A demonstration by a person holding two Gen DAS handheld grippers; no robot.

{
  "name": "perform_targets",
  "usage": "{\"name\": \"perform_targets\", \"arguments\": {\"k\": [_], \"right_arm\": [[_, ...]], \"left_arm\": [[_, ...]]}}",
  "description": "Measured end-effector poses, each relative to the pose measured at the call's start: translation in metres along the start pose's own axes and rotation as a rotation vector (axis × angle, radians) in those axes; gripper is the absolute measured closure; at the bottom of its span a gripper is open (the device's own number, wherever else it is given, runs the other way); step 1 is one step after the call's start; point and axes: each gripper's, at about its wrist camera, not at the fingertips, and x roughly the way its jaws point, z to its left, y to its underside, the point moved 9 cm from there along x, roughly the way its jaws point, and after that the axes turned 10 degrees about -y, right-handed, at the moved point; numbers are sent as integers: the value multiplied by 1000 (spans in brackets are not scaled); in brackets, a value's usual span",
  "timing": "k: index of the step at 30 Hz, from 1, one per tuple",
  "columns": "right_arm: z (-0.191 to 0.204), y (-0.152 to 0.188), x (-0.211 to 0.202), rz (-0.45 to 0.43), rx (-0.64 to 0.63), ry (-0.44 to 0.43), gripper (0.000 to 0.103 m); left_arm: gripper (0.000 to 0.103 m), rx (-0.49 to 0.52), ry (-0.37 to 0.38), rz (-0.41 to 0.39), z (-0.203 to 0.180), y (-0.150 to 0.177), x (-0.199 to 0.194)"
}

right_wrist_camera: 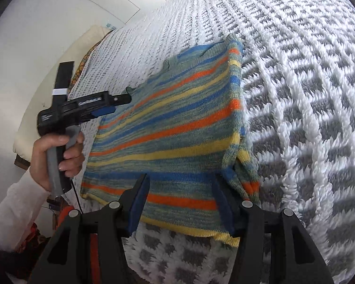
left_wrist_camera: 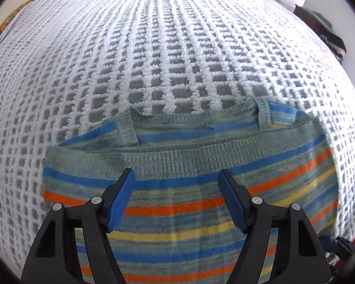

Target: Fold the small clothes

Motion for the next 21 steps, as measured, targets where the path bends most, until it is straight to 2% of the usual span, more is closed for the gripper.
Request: {"name": "perform_targets", "arguments": {"k": [2, 3, 5, 6, 10, 12, 13, 17, 21], "right_arm": [[0, 1, -2, -2, 3, -3, 48], [1, 2, -3, -2, 3, -4, 48], [1, 2, -4, -2, 3, -5, 48], [1, 2, -3, -2, 5, -5, 48], [-4, -2, 1, -3, 13, -7, 48], [-5, -2, 1, -6, 16, -6, 48], [-5, -2, 2, -7, 16, -4, 48], [-5, 0, 2, -8, 4, 11, 48], [-4, 3, 3, -13, 4, 16, 48]], "left_arm": [[29, 27, -9, 6, -8, 18, 3], [28, 63, -22, -19, -12, 40, 1], [27, 77, -27, -40, -11, 55, -4], [27, 76, -13, -59, -9, 78, -17], [24, 87, 28, -55, -13, 118, -41], [23, 121, 39, -52, -16, 151, -55], [22, 124, 39, -52, -17, 151, -58], [19, 172, 22, -59, -18, 189, -69], [19, 163, 25, -54, -15, 191, -69]]}}
